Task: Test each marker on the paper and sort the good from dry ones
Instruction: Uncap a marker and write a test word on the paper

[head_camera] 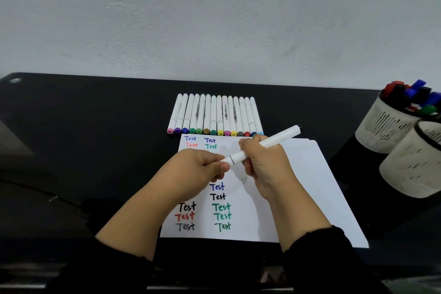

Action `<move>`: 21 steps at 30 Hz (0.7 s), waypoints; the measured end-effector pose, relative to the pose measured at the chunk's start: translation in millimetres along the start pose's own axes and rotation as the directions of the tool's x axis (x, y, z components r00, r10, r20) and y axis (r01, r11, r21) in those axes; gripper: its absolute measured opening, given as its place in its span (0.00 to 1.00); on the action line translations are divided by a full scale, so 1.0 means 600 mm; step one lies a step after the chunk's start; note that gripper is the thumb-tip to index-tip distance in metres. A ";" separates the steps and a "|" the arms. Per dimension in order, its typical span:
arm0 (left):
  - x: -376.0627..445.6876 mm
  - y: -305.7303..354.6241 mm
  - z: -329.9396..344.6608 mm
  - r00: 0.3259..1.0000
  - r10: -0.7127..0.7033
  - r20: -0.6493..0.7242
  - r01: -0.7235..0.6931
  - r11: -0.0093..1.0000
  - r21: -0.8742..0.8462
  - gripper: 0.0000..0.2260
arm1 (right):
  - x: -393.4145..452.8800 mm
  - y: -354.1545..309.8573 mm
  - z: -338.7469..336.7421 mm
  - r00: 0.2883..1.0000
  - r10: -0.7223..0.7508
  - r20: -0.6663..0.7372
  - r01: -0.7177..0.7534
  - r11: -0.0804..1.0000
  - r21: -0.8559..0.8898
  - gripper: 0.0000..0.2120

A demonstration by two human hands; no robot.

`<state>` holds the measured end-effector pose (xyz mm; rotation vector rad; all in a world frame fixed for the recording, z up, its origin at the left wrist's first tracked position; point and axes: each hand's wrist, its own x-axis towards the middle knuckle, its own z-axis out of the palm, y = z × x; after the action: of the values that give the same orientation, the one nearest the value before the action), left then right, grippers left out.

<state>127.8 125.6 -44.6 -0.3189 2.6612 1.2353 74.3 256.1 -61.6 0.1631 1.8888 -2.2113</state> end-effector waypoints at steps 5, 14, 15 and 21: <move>0.003 0.004 0.015 0.989 0.123 -0.080 -0.084 0.921 0.380 0.14 | 0.002 0.000 0.004 0.995 0.047 -0.091 -0.043 0.998 0.051 0.08; -0.009 -0.026 -0.033 0.998 -0.052 -0.041 0.047 0.991 -0.123 0.08 | 0.030 -0.014 -0.046 0.982 0.041 -0.183 -0.023 0.995 0.099 0.10; -0.007 -0.027 -0.032 0.997 -0.053 -0.060 0.045 0.991 -0.124 0.09 | 0.030 -0.012 -0.047 0.985 0.045 -0.168 -0.030 0.995 0.094 0.09; 0.002 -0.028 -0.009 0.988 -0.064 -0.142 0.047 0.992 -0.121 0.18 | 0.022 -0.015 -0.038 0.986 0.039 -0.165 -0.028 0.997 0.068 0.08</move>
<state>130.8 110.7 -53.6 -0.5164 2.6837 1.4044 58.1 278.5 -60.0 0.3993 1.8805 -2.3022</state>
